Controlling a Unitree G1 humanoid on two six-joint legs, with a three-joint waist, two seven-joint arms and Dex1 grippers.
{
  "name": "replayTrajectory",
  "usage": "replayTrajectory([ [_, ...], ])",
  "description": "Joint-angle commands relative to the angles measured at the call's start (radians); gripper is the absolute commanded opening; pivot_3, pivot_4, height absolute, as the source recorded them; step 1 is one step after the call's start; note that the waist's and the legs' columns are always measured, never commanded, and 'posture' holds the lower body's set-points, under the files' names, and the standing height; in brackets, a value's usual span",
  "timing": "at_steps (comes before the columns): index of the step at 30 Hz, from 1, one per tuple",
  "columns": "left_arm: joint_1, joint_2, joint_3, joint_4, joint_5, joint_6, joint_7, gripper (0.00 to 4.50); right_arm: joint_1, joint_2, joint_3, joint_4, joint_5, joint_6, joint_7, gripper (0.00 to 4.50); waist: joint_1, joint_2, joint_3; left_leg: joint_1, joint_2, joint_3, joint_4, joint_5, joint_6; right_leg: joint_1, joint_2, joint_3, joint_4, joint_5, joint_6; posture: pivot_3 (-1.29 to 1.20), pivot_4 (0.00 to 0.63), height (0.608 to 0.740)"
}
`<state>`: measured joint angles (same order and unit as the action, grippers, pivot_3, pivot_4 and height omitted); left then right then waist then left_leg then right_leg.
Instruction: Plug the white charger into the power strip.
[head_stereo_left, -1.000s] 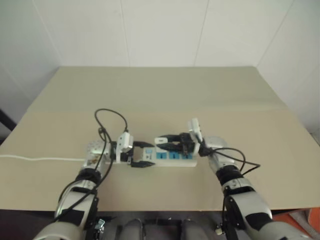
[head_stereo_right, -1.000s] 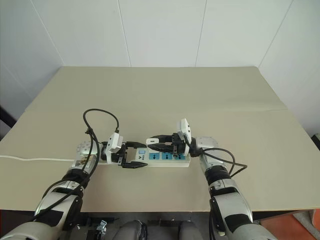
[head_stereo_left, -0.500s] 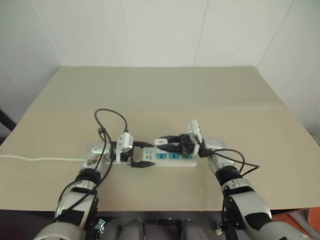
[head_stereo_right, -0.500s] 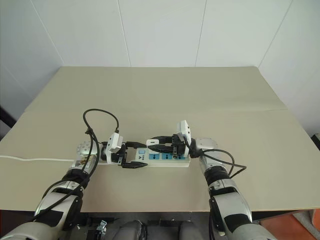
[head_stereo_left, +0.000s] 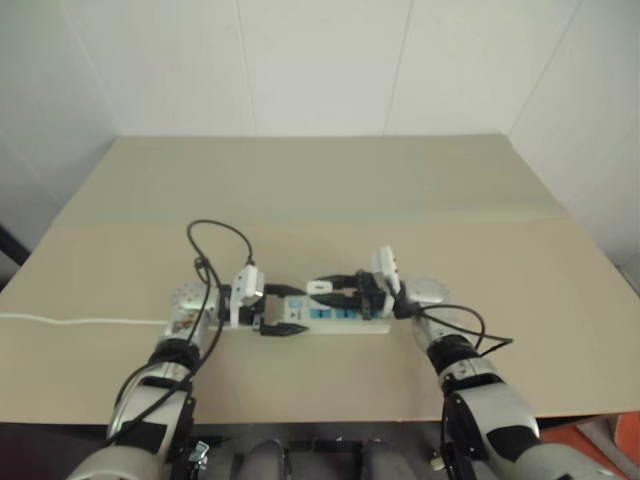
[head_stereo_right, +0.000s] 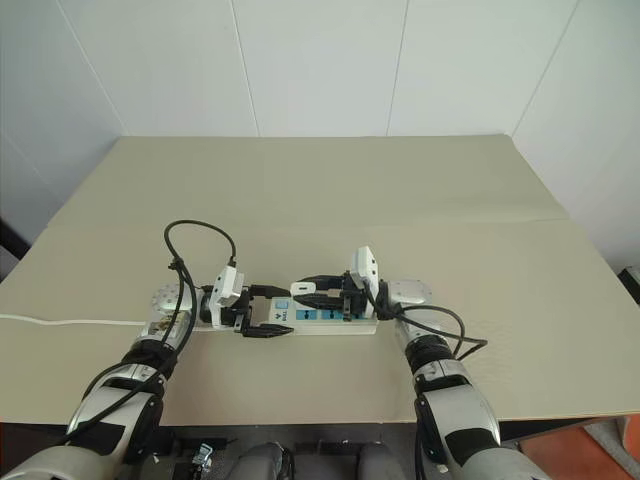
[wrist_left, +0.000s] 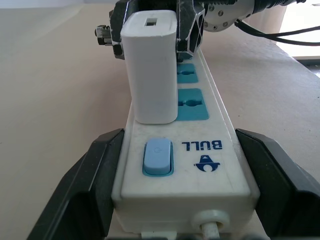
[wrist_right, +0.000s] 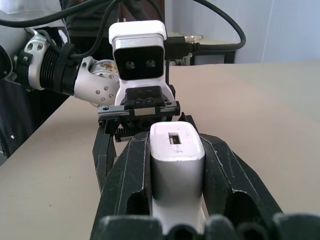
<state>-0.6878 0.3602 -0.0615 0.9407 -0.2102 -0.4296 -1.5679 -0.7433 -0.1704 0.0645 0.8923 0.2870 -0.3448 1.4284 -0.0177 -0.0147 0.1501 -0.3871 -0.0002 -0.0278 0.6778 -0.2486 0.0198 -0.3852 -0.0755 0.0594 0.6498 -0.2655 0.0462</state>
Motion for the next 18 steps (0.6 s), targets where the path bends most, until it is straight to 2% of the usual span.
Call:
replayTrajectory([
  [1,0.028,-0.007,-0.044,-0.012,0.031,0.017,-0.043,3.26,0.037,-0.024,0.046,0.093,-0.095,0.028,-0.038,1.1,-0.001,0.0,-0.003,0.0,0.0,0.0,0.0,0.0,0.0,0.0,0.0,0.0,0.0,0.0,0.0,0.0,0.15,0.74],
  [6,0.03,-0.006,-0.045,-0.019,0.031,0.024,-0.046,3.26,0.027,-0.035,0.074,0.116,-0.12,0.103,-0.043,1.1,-0.005,0.0,-0.008,0.003,0.0,0.001,-0.002,0.0,0.0,0.001,0.0,0.001,0.0,0.0,0.0,0.0,0.15,0.74],
  [18,0.032,-0.003,-0.051,-0.022,0.035,0.016,-0.046,3.26,0.035,-0.028,0.092,0.11,-0.137,0.145,-0.072,1.1,-0.017,-0.001,-0.015,0.005,0.0,0.001,-0.003,0.0,0.0,0.003,0.0,0.001,0.0,0.0,0.0,0.0,0.15,0.74],
])
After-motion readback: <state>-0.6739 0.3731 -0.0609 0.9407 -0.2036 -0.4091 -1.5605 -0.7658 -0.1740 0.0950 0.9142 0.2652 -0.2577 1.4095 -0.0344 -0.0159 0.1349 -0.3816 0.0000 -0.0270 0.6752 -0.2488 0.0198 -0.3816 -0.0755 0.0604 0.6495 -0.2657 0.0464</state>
